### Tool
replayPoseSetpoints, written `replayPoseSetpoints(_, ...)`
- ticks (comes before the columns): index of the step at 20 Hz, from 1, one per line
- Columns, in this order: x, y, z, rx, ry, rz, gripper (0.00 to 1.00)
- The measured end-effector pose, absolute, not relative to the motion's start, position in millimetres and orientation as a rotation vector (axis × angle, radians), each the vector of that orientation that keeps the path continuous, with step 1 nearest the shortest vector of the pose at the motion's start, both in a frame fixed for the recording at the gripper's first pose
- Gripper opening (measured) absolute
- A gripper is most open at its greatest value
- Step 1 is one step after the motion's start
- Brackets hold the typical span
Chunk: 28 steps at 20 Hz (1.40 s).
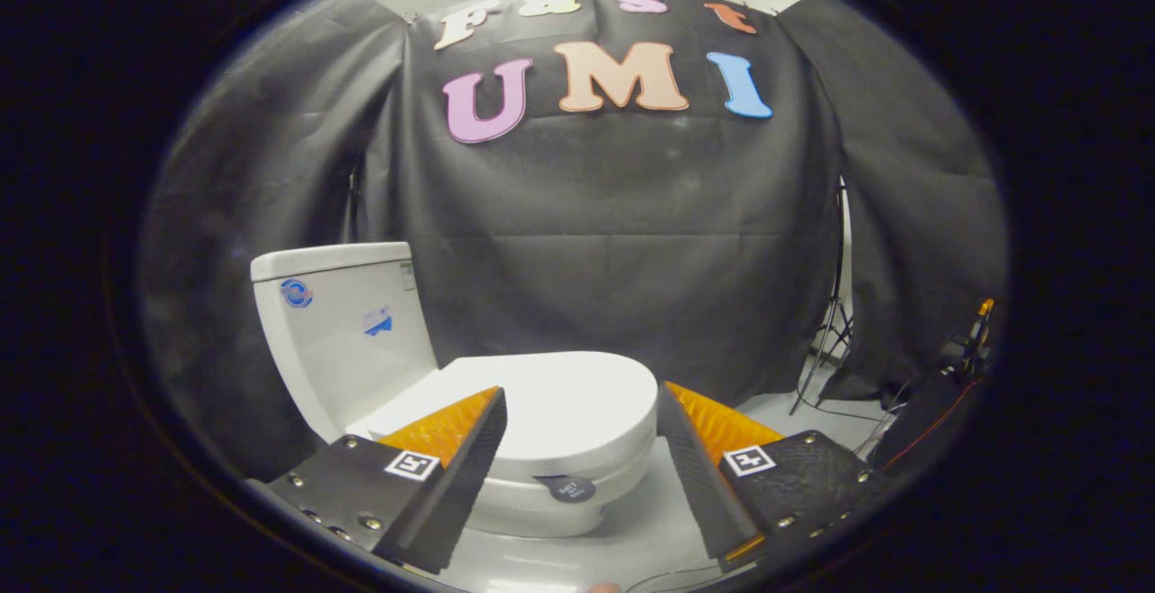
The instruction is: Open the toilet lid.
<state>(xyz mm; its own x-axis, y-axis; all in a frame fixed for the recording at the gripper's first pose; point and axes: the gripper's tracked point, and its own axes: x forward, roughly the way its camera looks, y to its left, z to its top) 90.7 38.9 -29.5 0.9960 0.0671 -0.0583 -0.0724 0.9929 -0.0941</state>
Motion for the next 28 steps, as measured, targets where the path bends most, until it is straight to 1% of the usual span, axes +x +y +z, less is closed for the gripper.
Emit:
replayPoseSetpoints(2,95,40,-31,-0.095,0.058,0.072,0.99)
replayPoseSetpoints(6,110,37,-50,-0.047,0.12,0.076,0.99)
replayPoseSetpoints(9,121,32,-77,0.049,0.241,0.053,0.98)
replayPoseSetpoints(13,129,41,-128,0.232,0.473,0.044,1.0)
replayPoseSetpoints(17,135,31,-161,0.415,0.596,-0.026,0.92)
replayPoseSetpoints(21,140,25,-185,0.616,0.678,-0.069,0.92)
replayPoseSetpoints(24,142,28,-210,0.717,0.743,-0.089,0.71)
replayPoseSetpoints(25,142,28,-215,0.749,0.758,-0.099,0.71)
replayPoseSetpoints(27,147,32,-215,0.803,0.755,-0.075,0.71)
replayPoseSetpoints(28,143,20,-225,0.782,0.779,-0.148,0.52)
